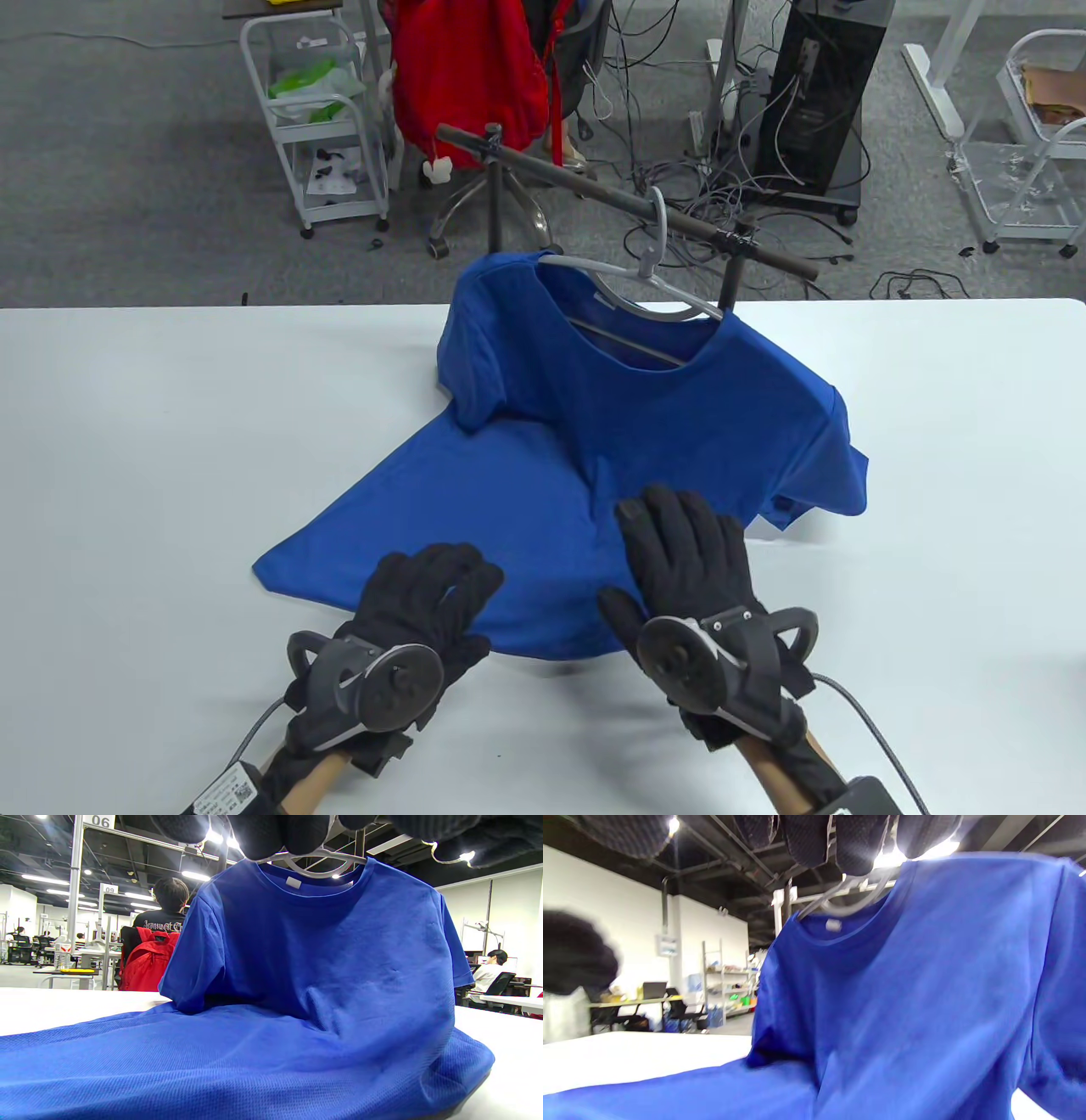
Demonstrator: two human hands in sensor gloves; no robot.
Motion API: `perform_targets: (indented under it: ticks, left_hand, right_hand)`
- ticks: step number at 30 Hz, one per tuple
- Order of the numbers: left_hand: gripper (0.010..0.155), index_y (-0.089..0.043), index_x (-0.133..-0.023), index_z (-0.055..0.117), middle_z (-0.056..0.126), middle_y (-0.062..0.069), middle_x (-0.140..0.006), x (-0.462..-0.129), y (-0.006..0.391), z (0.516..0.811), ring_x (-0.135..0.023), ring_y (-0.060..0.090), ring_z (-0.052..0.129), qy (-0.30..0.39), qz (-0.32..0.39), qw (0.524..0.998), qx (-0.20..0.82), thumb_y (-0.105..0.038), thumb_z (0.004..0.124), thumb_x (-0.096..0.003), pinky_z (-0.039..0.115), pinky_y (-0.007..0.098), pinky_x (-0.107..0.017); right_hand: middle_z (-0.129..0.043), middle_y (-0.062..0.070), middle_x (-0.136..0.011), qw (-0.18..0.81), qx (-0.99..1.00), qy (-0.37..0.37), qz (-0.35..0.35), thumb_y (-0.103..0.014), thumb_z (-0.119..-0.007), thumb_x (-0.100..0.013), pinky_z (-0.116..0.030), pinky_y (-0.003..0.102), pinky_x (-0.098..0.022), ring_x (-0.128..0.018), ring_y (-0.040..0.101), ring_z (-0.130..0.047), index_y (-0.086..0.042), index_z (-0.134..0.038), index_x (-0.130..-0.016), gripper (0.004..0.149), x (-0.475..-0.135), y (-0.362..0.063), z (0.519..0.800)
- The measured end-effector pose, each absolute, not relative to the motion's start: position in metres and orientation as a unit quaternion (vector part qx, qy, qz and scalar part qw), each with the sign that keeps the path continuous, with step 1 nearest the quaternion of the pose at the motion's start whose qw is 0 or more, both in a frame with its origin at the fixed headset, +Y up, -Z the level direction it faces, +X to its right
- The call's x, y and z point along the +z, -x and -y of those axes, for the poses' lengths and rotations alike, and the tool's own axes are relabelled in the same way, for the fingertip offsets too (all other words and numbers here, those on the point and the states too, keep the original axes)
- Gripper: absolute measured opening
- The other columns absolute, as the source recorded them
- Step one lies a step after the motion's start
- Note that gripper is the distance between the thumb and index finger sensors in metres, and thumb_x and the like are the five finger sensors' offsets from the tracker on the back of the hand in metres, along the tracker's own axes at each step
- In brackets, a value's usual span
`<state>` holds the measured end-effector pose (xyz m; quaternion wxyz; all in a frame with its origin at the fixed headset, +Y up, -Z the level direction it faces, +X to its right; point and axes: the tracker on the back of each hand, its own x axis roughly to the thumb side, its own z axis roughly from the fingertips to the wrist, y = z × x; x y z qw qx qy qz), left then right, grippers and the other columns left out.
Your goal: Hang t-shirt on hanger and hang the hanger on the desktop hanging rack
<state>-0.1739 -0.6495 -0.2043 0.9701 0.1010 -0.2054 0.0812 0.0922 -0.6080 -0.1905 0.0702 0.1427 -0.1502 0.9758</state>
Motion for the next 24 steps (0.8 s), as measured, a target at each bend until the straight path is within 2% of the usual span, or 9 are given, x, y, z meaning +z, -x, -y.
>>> perform_targets:
  ticks: [6, 7, 12, 24]
  left_hand:
    - [0.079, -0.058, -0.111, 0.025, 0.038, -0.018, -0.128, -0.208, 0.171, 0.659, -0.122, 0.013, 0.048, -0.075, 0.202, 0.974, 0.074, -0.066, 0.063, -0.042, 0.046, 0.054, -0.091]
    - [0.079, -0.058, -0.111, 0.024, 0.037, -0.018, -0.129, -0.209, 0.17, 0.66, -0.122, 0.013, 0.048, -0.072, 0.202, 0.974, 0.072, -0.067, 0.063, -0.0417, 0.046, 0.054, -0.091]
    - [0.081, -0.058, -0.111, 0.021, 0.034, -0.018, -0.129, -0.21, 0.167, 0.665, -0.123, 0.013, 0.044, -0.059, 0.2, 0.976, 0.062, -0.068, 0.062, -0.0416, 0.044, 0.054, -0.092]
    - [0.082, -0.058, -0.111, 0.021, 0.034, -0.018, -0.129, -0.208, 0.161, 0.669, -0.124, 0.013, 0.044, -0.048, 0.206, 0.976, 0.05, -0.069, 0.061, -0.0413, 0.043, 0.054, -0.092]
  right_hand:
    - [-0.029, 0.012, -0.124, 0.077, 0.978, -0.179, 0.08, -0.064, -0.059, -0.049, -0.045, 0.066, -0.08, -0.115, 0.046, -0.04, -0.024, -0.022, -0.115, 0.086, -0.179, -0.087, 0.657]
    - [-0.029, 0.012, -0.124, 0.079, 0.976, -0.18, 0.087, -0.064, -0.06, -0.048, -0.045, 0.066, -0.08, -0.115, 0.046, -0.04, -0.024, -0.022, -0.115, 0.086, -0.179, -0.086, 0.661]
    - [-0.036, 0.007, -0.123, 0.034, 0.973, -0.189, 0.125, -0.064, -0.059, -0.047, -0.048, 0.064, -0.08, -0.115, 0.041, -0.045, -0.028, -0.024, -0.114, 0.083, -0.175, -0.083, 0.668]
    - [-0.039, 0.005, -0.121, 0.034, 0.977, -0.188, 0.094, -0.061, -0.061, -0.047, -0.051, 0.062, -0.08, -0.114, 0.037, -0.049, -0.027, -0.026, -0.113, 0.082, -0.181, -0.086, 0.679]
